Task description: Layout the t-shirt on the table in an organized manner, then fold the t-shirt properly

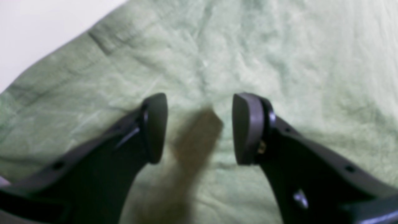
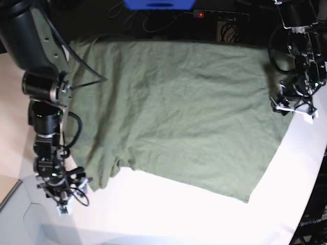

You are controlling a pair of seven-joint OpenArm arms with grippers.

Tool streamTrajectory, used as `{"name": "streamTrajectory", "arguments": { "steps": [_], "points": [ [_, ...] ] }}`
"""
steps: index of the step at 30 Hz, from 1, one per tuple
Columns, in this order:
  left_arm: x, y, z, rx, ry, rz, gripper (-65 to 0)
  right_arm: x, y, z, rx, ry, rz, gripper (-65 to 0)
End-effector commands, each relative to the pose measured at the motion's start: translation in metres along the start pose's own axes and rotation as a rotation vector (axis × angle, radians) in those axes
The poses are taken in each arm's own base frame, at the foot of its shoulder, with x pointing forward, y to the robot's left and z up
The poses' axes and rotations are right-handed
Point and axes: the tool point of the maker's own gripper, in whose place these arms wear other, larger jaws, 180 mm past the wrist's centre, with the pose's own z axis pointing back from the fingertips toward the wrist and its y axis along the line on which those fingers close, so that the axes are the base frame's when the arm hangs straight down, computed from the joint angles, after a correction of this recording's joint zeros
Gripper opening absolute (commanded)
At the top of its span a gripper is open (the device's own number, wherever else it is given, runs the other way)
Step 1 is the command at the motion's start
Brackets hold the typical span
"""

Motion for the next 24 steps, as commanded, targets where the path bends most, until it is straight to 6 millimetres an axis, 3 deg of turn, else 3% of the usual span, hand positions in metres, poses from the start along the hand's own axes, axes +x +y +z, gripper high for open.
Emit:
{"name": "streamTrajectory", "arguments": {
  "steps": [1, 5, 10, 15, 18, 21, 24],
  "points": [
    [0.017, -0.003, 0.005, -0.011, -0.040, -0.003, -32.1, 0.033, -0.021, 0.007, -0.042, -0.059, -0.004, -24.6],
    [0.024, -0.007, 0.006, -0.018, -0.055, -0.004, -32.1, 0.000, -0.023, 0.020, -0.056, 0.025, 0.035, -34.0],
    [0.035, -0.007, 0.010, -0.023, -0.083, 0.010, -32.1, -0.014, 0.014, 0.050, 0.011, -0.016, 0.142, -65.0],
    [0.069, -0.011, 0.018, -0.044, -0.162, 0.068, -32.1, -0.021, 0.043, 0.078, 0.055, -0.018, 0.206, -65.0],
    [0.089, -0.024, 0.023, -0.075, -0.204, 0.069, -32.1, -0.043, 0.060, 0.082, 0.112, 0.069, 0.245, -65.0],
    [0.112, -0.046, 0.032, -0.120, -0.262, 0.055, -32.1, -0.073, 0.060, 0.084, 0.116, 0.168, 0.250, -65.0],
    [0.126, -0.089, 0.029, -0.181, -0.271, -0.010, -32.1, -0.096, 0.067, 0.088, 0.135, 0.190, 0.249, -65.0]
  ]
}}
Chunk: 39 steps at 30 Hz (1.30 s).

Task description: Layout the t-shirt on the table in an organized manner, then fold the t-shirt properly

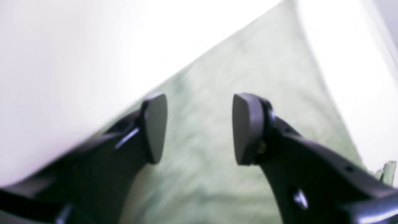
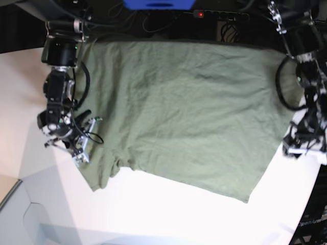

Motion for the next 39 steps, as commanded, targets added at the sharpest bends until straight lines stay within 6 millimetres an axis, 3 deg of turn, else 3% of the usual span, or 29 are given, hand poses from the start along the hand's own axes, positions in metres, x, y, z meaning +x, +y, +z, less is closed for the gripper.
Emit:
{"name": "streamTrajectory", "arguments": {
  "steps": [1, 6, 9, 13, 14, 17, 21, 24, 26, 31, 34, 37, 39],
  "points": [
    [0.013, -0.021, -0.004, -0.042, -0.016, -0.025, -32.1, 0.015, -0.008, 0.004, -0.019, -0.047, -0.001, -65.0],
    [-0.003, -0.038, -0.045, 0.003, 0.065, -0.130, -32.1, 0.000, -0.006, 0.002, -0.012, -0.016, 0.000, -65.0],
    [-0.021, -0.027, -0.064, 0.056, 0.087, -0.177, -32.1, -0.011, 0.001, -0.010, 0.023, 0.024, -0.014, -65.0],
    [-0.031, -0.010, -0.075, 0.098, 0.074, -0.197, -32.1, -0.020, -0.011, -0.028, 0.051, 0.051, -0.079, -65.0],
    [-0.034, -0.004, -0.077, 0.111, 0.078, -0.192, -32.1, -0.012, -0.015, -0.034, 0.061, 0.027, -0.103, -65.0],
    [-0.046, 0.016, -0.083, 0.153, 0.097, -0.178, -32.1, -0.016, -0.032, -0.051, 0.087, 0.034, -0.168, -65.0],
    [-0.062, 0.043, -0.089, 0.212, 0.119, -0.162, -32.1, -0.002, -0.061, -0.066, 0.089, -0.005, -0.267, -65.0],
    [-0.063, 0.070, -0.088, 0.265, 0.110, -0.169, -32.1, 0.019, -0.089, -0.069, 0.023, -0.070, -0.336, -65.0],
    [-0.061, 0.075, -0.086, 0.272, 0.092, -0.167, -32.1, 0.041, -0.099, -0.067, 0.020, -0.130, -0.349, -65.0],
    [-0.040, 0.061, -0.082, 0.236, 0.034, -0.178, -32.1, 0.090, -0.121, -0.053, -0.008, -0.231, -0.339, -65.0],
    [-0.020, 0.036, -0.076, 0.180, -0.021, -0.197, -32.1, 0.106, -0.134, -0.044, -0.036, -0.266, -0.324, -65.0],
    [-0.005, 0.009, -0.066, 0.119, -0.055, -0.218, -32.1, 0.105, -0.145, -0.036, -0.068, -0.217, -0.301, -65.0],
    [-0.001, -0.007, -0.056, 0.079, -0.066, -0.238, -32.1, 0.082, -0.144, -0.034, -0.080, -0.118, -0.287, -65.0]
  ]
}}
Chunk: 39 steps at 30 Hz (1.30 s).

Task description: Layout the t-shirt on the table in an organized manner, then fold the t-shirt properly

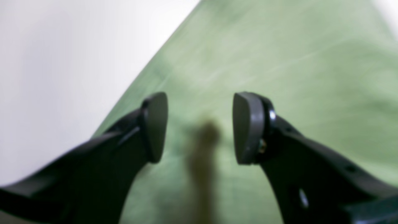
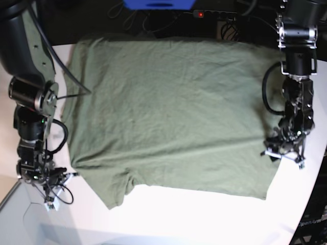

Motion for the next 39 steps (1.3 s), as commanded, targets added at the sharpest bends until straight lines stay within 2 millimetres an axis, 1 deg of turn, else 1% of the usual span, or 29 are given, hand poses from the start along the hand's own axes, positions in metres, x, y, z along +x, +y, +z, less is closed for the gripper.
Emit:
{"name": "streamTrajectory", "arguments": {
  "steps": [1, 2, 3, 4, 6, 9, 11, 13, 16, 19, 21, 25, 27, 29, 32, 34, 36, 37, 39],
  "points": [
    [0.022, -0.004, 0.008, -0.015, -0.053, -0.014, -32.1, 0.013, -0.018, 0.012, -0.044, -0.025, 0.008, -65.0],
    [0.023, -0.008, 0.013, -0.027, -0.057, -0.021, -32.1, 0.005, -0.021, 0.016, -0.062, 0.002, 0.024, -65.0],
    [0.023, -0.007, 0.018, -0.030, -0.061, -0.018, -32.1, -0.008, -0.014, 0.019, -0.055, 0.025, 0.053, -65.0],
    [0.025, -0.004, 0.023, -0.029, -0.069, -0.009, -32.1, -0.017, -0.002, 0.023, -0.035, 0.030, 0.097, -65.0],
    [0.021, 0.012, 0.032, -0.009, -0.068, 0.022, -32.1, -0.039, 0.019, 0.039, -0.013, 0.030, 0.197, -65.0],
    [0.014, 0.040, 0.046, 0.033, -0.062, 0.067, -32.1, -0.065, 0.055, 0.067, -0.007, 0.024, 0.284, -65.0],
    [0.009, 0.059, 0.052, 0.067, -0.056, 0.086, -32.1, -0.079, 0.075, 0.084, -0.002, 0.030, 0.311, -65.0],
    [-0.003, 0.074, 0.056, 0.097, -0.038, 0.096, -32.1, -0.095, 0.089, 0.094, 0.005, 0.049, 0.304, -65.0],
    [-0.012, 0.084, 0.058, 0.121, -0.023, 0.096, -32.1, -0.122, 0.102, 0.096, 0.032, 0.091, 0.298, -65.0],
    [-0.019, 0.086, 0.058, 0.126, -0.007, 0.093, -32.1, -0.151, 0.111, 0.085, 0.081, 0.161, 0.279, -65.0],
    [-0.026, 0.086, 0.058, 0.127, 0.008, 0.091, -32.1, -0.161, 0.118, 0.076, 0.116, 0.169, 0.265, -65.0],
    [-0.034, 0.088, 0.056, 0.133, 0.021, 0.094, -32.1, -0.158, 0.112, 0.059, 0.141, 0.166, 0.252, -65.0],
    [-0.041, 0.090, 0.052, 0.138, 0.043, 0.106, -32.1, -0.153, 0.102, 0.049, 0.143, 0.168, 0.228, -65.0],
    [-0.042, 0.075, 0.046, 0.110, 0.048, 0.109, -32.1, -0.141, 0.091, 0.036, 0.150, 0.153, 0.182, -65.0],
    [-0.043, 0.067, 0.043, 0.098, 0.052, 0.113, -32.1, -0.119, 0.073, 0.021, 0.158, 0.129, 0.139, -65.0],
    [-0.042, 0.060, 0.041, 0.084, 0.050, 0.117, -32.1, -0.108, 0.069, 0.013, 0.177, 0.119, 0.118, -65.0],
    [-0.036, 0.050, 0.038, 0.065, 0.041, 0.117, -32.1, -0.094, 0.066, 0.006, 0.196, 0.094, 0.097, -65.0],
    [-0.035, 0.048, 0.038, 0.062, 0.038, 0.118, -32.1, -0.087, 0.066, 0.003, 0.207, 0.077, 0.086, -65.0],
    [-0.031, 0.043, 0.038, 0.051, 0.029, 0.114, -32.1, -0.074, 0.060, -0.004, 0.179, 0.052, 0.039, -65.0]
  ]
}}
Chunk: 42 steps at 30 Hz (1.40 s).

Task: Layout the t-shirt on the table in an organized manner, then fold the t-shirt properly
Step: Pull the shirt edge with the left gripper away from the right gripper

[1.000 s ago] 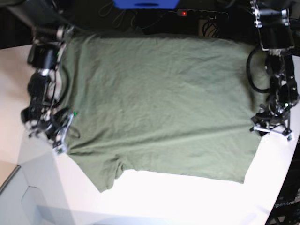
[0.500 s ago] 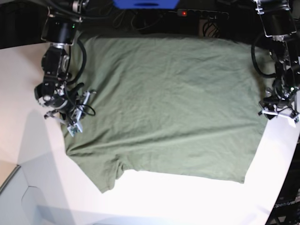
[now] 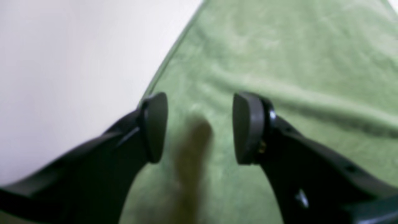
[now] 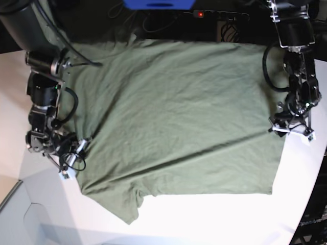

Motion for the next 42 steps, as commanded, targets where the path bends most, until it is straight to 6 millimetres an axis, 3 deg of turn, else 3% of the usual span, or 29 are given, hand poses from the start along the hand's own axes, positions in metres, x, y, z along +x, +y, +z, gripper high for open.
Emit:
{"name": "streamTrajectory", "arguments": {
  "steps": [1, 6, 9, 13, 16, 18, 20, 23, 26, 30, 33, 39, 42],
  "points": [
    [0.023, -0.006, 0.004, -0.018, -0.060, -0.011, -32.1, 0.008, -0.012, 0.002, -0.041, 0.002, 0.003, -65.0],
    [0.027, -0.009, 0.005, -0.026, -0.063, -0.007, -32.1, 0.043, -0.028, 0.015, -0.087, -0.099, 0.025, -65.0],
    [0.038, -0.016, 0.018, -0.049, -0.108, -0.030, -32.1, 0.065, -0.038, 0.031, -0.136, -0.148, 0.060, -65.0],
    [0.032, -0.021, 0.042, -0.072, -0.146, -0.089, -32.1, 0.060, -0.051, 0.061, -0.239, -0.121, 0.125, -65.0],
    [0.010, -0.013, 0.052, -0.062, -0.117, -0.123, -32.1, 0.047, -0.042, 0.083, -0.298, -0.105, 0.174, -65.0],
    [-0.002, -0.002, 0.055, -0.042, -0.095, -0.135, -32.1, 0.028, -0.033, 0.095, -0.323, -0.064, 0.197, -65.0],
    [-0.015, 0.019, 0.058, -0.004, -0.066, -0.121, -32.1, 0.008, -0.013, 0.102, -0.302, -0.028, 0.239, -65.0],
    [-0.019, 0.052, 0.067, 0.064, -0.063, -0.085, -32.1, -0.019, 0.016, 0.109, -0.270, 0.009, 0.256, -65.0],
    [-0.018, 0.070, 0.072, 0.101, -0.068, -0.072, -32.1, -0.040, 0.033, 0.108, -0.242, 0.035, 0.246, -65.0],
    [-0.026, 0.082, 0.066, 0.128, -0.044, -0.056, -32.0, -0.061, 0.040, 0.099, -0.208, 0.085, 0.229, -65.0],
    [-0.027, 0.077, 0.052, 0.122, -0.024, -0.029, -32.0, -0.074, 0.043, 0.089, -0.179, 0.122, 0.211, -65.0],
    [-0.044, 0.058, 0.039, 0.086, 0.027, -0.066, -32.0, -0.072, 0.045, 0.087, -0.169, 0.090, 0.212, -65.0],
    [-0.042, 0.046, 0.034, 0.065, 0.028, -0.080, -32.0, -0.070, 0.045, 0.087, -0.170, 0.086, 0.214, -65.0]
  ]
}}
